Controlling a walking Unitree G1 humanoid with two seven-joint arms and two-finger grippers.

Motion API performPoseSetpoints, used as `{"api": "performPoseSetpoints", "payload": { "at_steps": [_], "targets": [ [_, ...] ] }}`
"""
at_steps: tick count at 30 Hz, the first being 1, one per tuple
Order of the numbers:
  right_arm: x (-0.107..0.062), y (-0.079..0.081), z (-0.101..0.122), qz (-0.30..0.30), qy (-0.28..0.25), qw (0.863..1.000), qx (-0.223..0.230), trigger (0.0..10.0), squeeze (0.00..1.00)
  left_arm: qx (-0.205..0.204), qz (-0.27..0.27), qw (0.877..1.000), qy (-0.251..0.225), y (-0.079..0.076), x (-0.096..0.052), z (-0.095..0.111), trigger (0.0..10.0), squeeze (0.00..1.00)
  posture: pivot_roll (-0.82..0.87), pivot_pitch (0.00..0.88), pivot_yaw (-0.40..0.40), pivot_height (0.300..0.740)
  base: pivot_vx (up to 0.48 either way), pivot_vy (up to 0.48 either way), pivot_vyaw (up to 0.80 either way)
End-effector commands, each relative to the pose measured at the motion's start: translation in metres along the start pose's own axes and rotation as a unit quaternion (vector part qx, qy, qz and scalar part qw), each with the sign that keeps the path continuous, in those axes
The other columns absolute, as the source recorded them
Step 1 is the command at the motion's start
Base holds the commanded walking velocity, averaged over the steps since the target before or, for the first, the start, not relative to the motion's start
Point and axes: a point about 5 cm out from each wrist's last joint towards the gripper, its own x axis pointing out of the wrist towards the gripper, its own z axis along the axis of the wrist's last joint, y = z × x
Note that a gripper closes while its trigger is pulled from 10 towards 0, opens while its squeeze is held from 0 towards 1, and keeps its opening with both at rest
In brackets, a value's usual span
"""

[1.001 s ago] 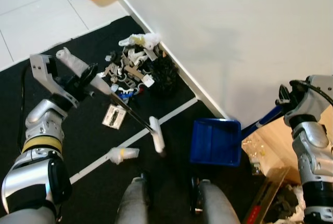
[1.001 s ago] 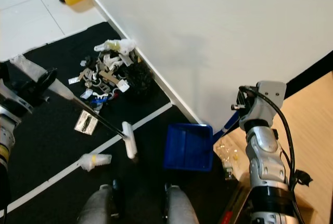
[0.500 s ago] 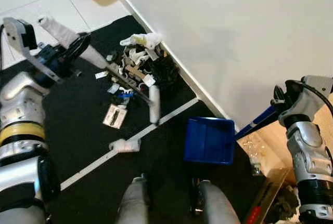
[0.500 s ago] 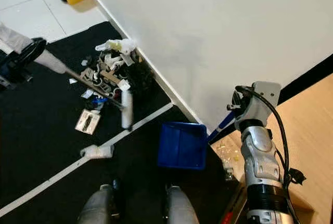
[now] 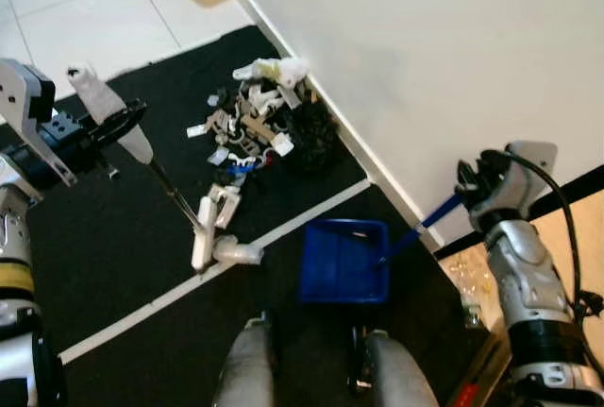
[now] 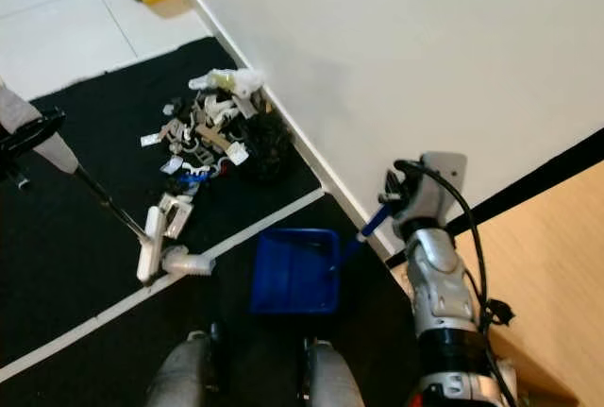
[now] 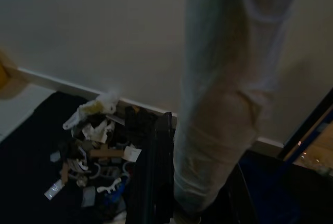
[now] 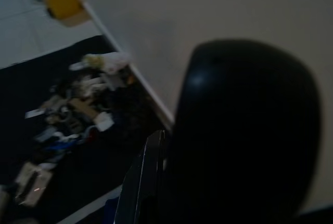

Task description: Sweep floor

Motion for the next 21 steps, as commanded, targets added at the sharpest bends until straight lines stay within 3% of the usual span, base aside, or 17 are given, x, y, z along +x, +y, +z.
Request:
{"api": "performPoseSetpoints", "payload": {
  "at_steps": [1,7,21],
  "targets": [
    [-0.004,-0.002,-0.009,-0.006,0.007,1.0,-0.002,10.0,0.0,0.016,-0.007,1.0,0.006,-0.001,-0.003,0.005,10.0,0.0,0.11,0.281,-0.008,0.74,0.0,0.0,0.0],
    [-0.006,0.006,-0.022,-0.003,0.017,1.0,0.001,10.0,0.0,0.012,-0.008,0.999,0.032,-0.009,-0.008,-0.008,10.0,0.0,0.11,0.281,0.0,0.74,0.0,0.0,0.0],
    [-0.009,0.012,-0.039,-0.014,0.026,0.999,0.015,10.0,0.0,0.007,-0.009,0.999,0.047,-0.016,-0.013,-0.015,10.0,0.01,0.12,0.275,0.002,0.74,0.0,0.0,0.0]
  ]
}}
